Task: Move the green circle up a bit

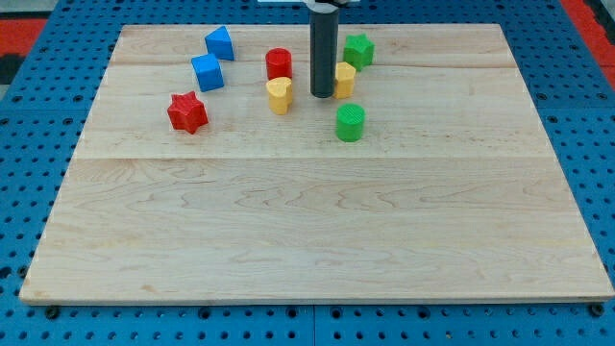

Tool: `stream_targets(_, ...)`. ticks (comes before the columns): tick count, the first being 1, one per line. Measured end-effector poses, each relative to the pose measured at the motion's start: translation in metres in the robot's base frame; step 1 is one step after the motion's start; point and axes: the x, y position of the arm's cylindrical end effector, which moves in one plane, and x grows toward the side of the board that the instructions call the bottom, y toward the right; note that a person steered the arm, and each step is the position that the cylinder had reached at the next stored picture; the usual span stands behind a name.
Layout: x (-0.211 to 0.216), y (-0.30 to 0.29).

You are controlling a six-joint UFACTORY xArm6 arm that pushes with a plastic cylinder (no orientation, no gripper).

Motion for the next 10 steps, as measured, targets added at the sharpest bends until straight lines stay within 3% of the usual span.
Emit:
stream_targets(3,0.018,0.037)
stream_targets(4,0.016,0.097)
stream_targets(5,0.073,0.069)
stream_targets(6,0.084,0.029)
stream_targets(7,0.062,0.025)
stream_targets(8,0.089,0.019)
stream_targets(9,0.086,-0.057)
stream_targets(10,0.064,-0.049)
